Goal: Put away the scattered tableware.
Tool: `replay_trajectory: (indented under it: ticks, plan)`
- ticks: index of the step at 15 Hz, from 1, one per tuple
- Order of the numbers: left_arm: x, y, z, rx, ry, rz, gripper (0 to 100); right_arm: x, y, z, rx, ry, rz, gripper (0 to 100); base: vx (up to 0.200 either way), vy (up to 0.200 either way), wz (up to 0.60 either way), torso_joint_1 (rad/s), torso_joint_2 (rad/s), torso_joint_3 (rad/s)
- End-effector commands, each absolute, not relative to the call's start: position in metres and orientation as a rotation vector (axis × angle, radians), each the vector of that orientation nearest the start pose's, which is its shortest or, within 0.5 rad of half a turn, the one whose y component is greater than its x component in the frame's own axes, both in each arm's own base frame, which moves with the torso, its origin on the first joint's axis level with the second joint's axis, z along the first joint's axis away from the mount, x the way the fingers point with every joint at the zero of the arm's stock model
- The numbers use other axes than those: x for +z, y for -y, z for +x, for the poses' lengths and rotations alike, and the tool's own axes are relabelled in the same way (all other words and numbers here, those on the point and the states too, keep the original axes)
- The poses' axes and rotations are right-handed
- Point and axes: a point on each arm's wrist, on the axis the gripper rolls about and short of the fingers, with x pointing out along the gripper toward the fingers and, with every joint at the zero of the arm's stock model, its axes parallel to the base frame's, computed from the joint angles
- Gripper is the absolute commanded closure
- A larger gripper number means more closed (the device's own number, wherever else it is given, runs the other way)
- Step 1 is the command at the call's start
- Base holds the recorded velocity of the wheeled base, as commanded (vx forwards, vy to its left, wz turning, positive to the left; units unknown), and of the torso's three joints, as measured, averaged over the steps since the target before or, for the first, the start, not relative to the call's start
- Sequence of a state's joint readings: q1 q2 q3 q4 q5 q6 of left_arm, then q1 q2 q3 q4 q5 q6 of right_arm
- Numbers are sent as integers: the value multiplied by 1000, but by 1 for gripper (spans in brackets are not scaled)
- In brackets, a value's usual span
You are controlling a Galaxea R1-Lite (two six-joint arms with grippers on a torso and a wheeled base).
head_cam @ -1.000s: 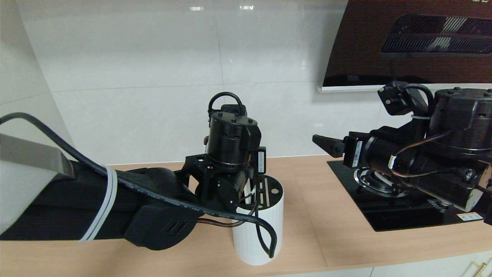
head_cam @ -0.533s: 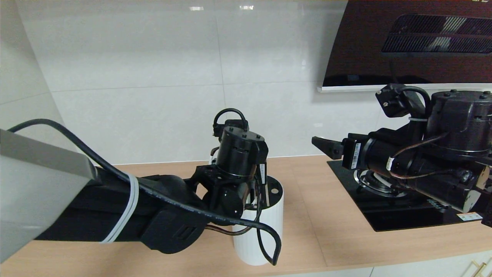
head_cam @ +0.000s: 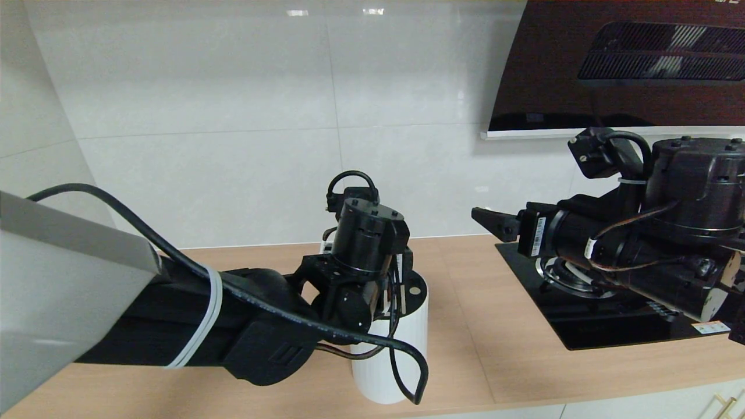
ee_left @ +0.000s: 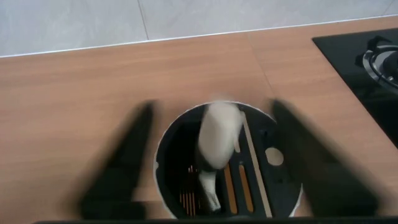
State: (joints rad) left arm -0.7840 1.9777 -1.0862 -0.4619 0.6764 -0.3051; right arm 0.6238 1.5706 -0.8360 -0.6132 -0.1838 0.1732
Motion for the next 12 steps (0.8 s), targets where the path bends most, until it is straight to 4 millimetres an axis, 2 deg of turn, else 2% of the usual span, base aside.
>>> replay_trajectory:
  ticks: [1,6,7,12]
  plan:
    - [146,255,276,-56,-331,-16,0,226,-162,231,430,-152,122,0,0,0,0,0,0,0]
    - [148,255,275,-55,-328,-19,0,225,-162,231,430,-154,120,0,0,0,0,0,0,0]
    - [155,251,272,-55,-315,-30,0,225,-162,231,431,-155,122,0,0,0,0,0,0,0]
    - [244,209,239,-77,-125,-201,0,228,-160,230,429,-146,124,0,0,0,0,0,0,0]
